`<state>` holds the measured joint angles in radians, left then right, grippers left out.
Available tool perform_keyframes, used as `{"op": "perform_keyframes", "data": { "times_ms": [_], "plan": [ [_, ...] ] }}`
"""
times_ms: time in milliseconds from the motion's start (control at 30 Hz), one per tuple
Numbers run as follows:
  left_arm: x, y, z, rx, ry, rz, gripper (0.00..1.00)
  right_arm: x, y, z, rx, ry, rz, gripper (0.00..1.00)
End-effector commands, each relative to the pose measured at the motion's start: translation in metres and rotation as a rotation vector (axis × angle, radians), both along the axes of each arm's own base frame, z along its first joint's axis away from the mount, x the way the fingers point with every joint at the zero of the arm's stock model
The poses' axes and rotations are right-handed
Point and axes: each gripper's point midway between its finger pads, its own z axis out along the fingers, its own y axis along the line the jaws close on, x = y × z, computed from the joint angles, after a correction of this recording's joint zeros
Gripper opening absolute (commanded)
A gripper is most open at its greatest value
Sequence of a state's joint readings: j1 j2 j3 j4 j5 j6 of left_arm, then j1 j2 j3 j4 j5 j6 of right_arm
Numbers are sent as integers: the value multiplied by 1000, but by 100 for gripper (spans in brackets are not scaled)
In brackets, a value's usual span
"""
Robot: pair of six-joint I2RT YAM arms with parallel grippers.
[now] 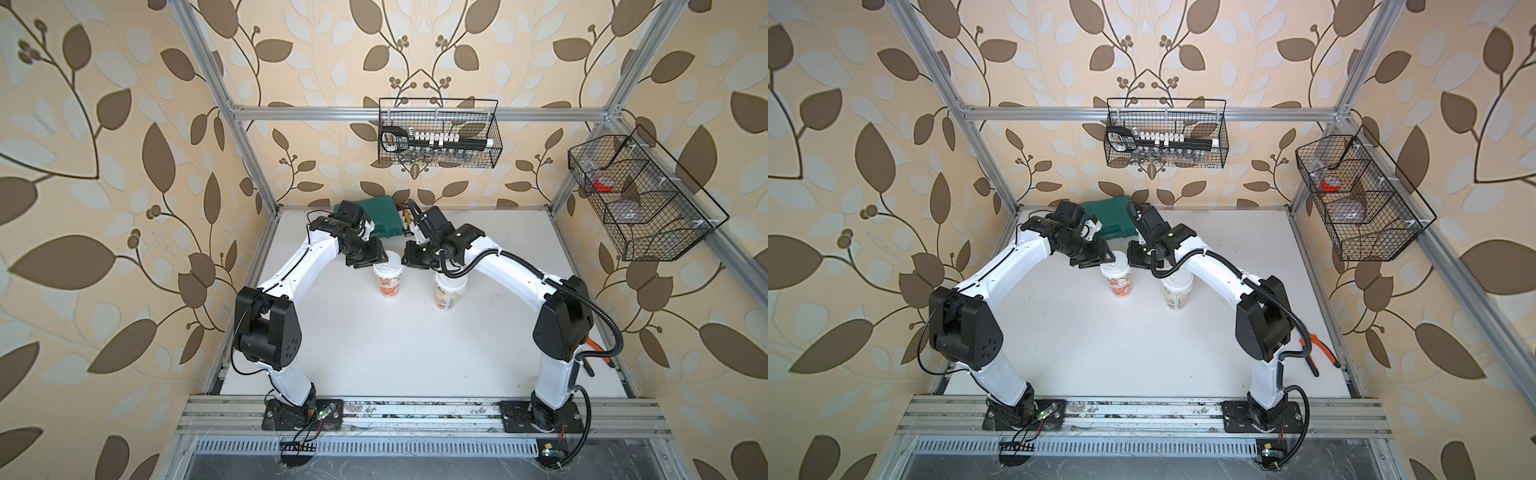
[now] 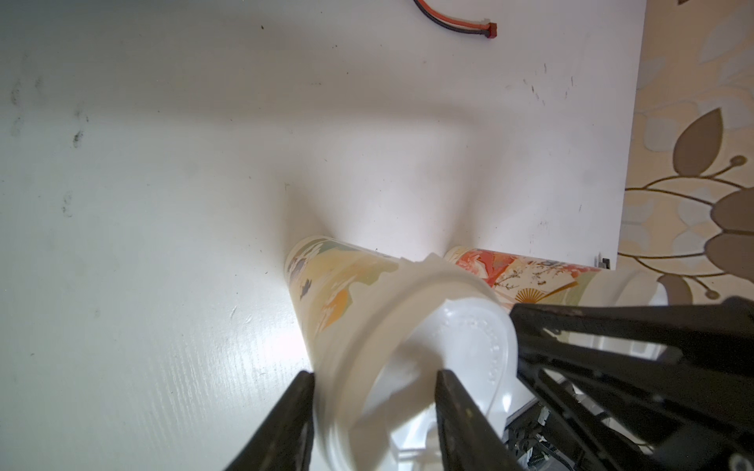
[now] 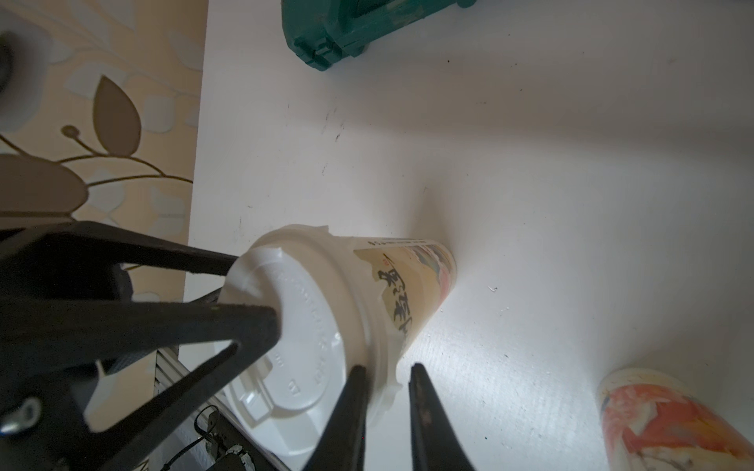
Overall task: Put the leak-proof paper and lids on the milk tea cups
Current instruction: Secure the cup lid on the cup.
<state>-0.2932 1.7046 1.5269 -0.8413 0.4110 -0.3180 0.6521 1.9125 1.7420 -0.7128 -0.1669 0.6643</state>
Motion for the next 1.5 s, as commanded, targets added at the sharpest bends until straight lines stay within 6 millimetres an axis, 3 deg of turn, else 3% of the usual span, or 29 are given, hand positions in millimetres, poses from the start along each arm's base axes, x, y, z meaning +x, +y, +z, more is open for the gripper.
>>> {"op": "perform_keyframes", "data": {
  "times_ms": [0,100,200,533,833,1200,1467],
  "plan": [
    [-19,8,-20,55,89,6,49,-19,7,-11,-48,62,53,23],
    [-18,9,-20,55,91,9,49,-15,6,11,-37,24,45,24],
    [-18,8,-19,53,89,9,49,-16,7,16,-21,23,47,24],
    [-20,8,-20,51,94,8,49,-28,6,-14,-16,92,44,23],
    [-20,9,-22,56,98,11,49,-24,-7,10,7,39,-1,23],
    [-21,8,-22,51,96,8,49,-26,-7,-9,15,82,-6,20],
    [-21,9,-22,51,95,7,48,-22,-2,0,41,59,-2,20]
  ]
}}
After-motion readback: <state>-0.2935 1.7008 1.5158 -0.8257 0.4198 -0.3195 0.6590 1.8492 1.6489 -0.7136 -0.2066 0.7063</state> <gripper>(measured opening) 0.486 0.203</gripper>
